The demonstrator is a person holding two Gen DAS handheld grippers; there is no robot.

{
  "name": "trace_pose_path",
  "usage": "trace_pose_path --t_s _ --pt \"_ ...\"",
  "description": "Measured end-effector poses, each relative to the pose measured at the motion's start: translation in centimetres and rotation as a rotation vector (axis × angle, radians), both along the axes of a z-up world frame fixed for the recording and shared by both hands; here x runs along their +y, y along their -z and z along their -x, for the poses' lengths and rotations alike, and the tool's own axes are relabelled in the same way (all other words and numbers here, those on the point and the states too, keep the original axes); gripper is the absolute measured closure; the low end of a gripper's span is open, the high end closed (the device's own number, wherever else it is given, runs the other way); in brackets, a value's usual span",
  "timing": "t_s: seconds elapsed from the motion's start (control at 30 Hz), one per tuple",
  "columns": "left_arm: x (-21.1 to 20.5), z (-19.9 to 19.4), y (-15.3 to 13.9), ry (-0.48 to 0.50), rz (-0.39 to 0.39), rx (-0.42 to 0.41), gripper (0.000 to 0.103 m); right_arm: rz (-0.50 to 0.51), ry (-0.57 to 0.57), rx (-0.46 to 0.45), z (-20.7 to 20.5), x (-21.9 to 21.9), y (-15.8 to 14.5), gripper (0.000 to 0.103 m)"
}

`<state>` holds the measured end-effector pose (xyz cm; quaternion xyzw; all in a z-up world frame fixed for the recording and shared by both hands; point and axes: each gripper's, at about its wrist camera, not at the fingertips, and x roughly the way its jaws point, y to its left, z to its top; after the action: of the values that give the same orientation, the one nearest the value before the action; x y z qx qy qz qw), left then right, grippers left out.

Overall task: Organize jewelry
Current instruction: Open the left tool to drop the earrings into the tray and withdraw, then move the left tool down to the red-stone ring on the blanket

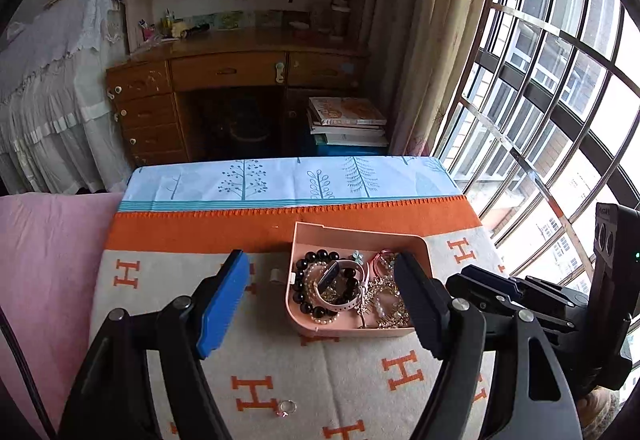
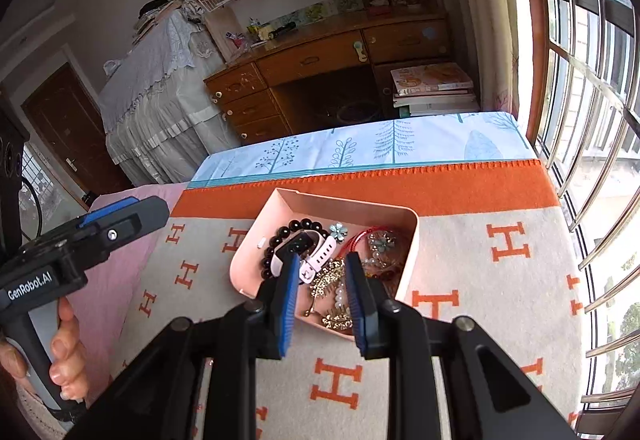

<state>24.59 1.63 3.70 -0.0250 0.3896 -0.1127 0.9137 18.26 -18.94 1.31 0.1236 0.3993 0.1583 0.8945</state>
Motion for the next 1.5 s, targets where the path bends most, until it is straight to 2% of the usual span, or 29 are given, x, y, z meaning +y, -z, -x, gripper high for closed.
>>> trace_pose_path --t_s 0.13,0.27,0.4,0.53,0.73,0.97,1.07,1.27,1.4,1.47,1.5 --pt "1.2 1.2 -3.0 -0.015 -0.011 -0.023 0.030 0.007 -0.033 -0.052 1.9 1.0 -2.8 0.079" --pt "2.7 2.7 -4.7 -0.029 -0.015 -0.036 0.030 0.031 -0.066 -0.099 3.9 2.5 -5.3 0.079" --pt "3.8 4.8 -4.7 -0.029 -0.036 -0.042 0.030 0.056 -0.108 -0.134 5.8 4.1 -6.5 0.079" --pt "4.7 7.3 -3.5 -0.023 -0.069 -0.051 0.030 0.077 -0.148 -0.143 7.3 5.7 -6.4 0.078" --pt "6.2 11.7 -0.6 -0.019 -0.130 -0.096 0.030 0.091 -0.170 -0.126 8.7 7.5 -4.4 0.078" --pt "6.1 15.2 4.8 0.101 -0.165 -0.102 0.029 0.109 -0.119 -0.090 9.2 8.5 -0.5 0.078" --pt "5.6 15.8 8.0 0.179 -0.173 -0.069 0.029 0.122 -0.101 -0.061 9.3 9.1 1.4 0.078" --pt "5.0 16.6 13.3 0.315 -0.223 -0.065 0.029 0.128 -0.097 0.001 10.0 9.9 5.3 0.078" --pt "5.4 16.3 15.8 0.380 -0.207 -0.029 0.030 0.116 -0.103 0.062 10.1 10.4 7.9 0.078" --pt "5.5 16.0 16.6 0.403 -0.201 -0.007 0.034 0.112 -0.109 0.086 10.2 10.9 9.0 0.078" --pt "5.5 15.8 16.9 0.416 -0.198 0.005 0.041 0.113 -0.110 0.095 10.3 11.1 9.5 0.078"
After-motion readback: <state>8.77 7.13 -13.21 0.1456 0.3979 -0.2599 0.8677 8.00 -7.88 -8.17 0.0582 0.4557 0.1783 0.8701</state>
